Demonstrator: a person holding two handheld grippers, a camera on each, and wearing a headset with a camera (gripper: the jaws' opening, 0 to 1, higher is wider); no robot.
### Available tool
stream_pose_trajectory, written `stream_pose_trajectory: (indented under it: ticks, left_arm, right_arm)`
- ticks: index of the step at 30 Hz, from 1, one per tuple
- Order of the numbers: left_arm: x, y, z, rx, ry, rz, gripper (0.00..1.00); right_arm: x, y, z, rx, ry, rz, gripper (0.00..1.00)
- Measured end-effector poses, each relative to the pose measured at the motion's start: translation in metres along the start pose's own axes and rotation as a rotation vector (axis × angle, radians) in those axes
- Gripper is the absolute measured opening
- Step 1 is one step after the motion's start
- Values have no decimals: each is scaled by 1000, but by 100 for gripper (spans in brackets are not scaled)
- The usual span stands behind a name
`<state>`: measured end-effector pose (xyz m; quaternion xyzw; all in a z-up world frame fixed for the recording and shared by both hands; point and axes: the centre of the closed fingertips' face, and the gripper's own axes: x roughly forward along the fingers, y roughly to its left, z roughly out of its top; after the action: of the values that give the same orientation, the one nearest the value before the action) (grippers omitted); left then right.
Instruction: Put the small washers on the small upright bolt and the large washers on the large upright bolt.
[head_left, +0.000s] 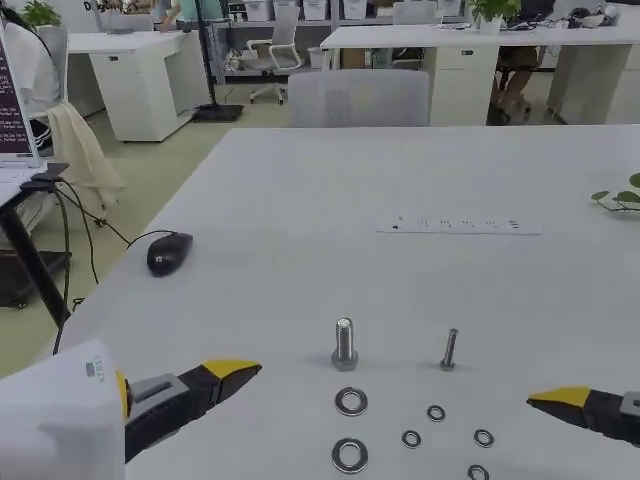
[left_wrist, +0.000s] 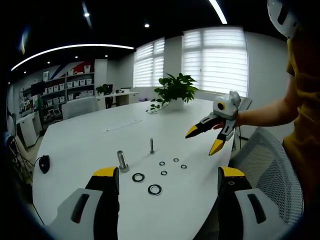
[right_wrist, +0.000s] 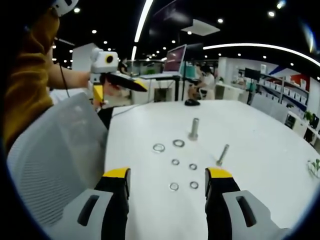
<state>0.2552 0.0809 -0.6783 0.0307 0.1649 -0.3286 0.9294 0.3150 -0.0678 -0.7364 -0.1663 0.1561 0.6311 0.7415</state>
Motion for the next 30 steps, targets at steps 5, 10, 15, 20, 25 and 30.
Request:
stream_pose_trajectory:
  ticks: [5,10,15,20,25,30]
  left_arm:
    - [1,3,-6,-12,15,4,80]
    - [3,7,-9,-27,26,8,80]
    - [6,9,-12,-39,33,11,80]
    - [11,12,-14,-50,36,10,80]
    - [14,14,-14,-52,38,7,79]
    - [16,16,-14,-53,35,7,79]
  right_arm:
    - [6,-4,-7,1,22,22,62]
    - [11,-6,-15,3,45,50,62]
    - [16,-11,-20,-3,69,70,62]
    - [21,-18,-23,4,77,85,62]
    - [25,-23,-25,2,96,96,61]
    - [27,-27,-24,-11,111,106,61]
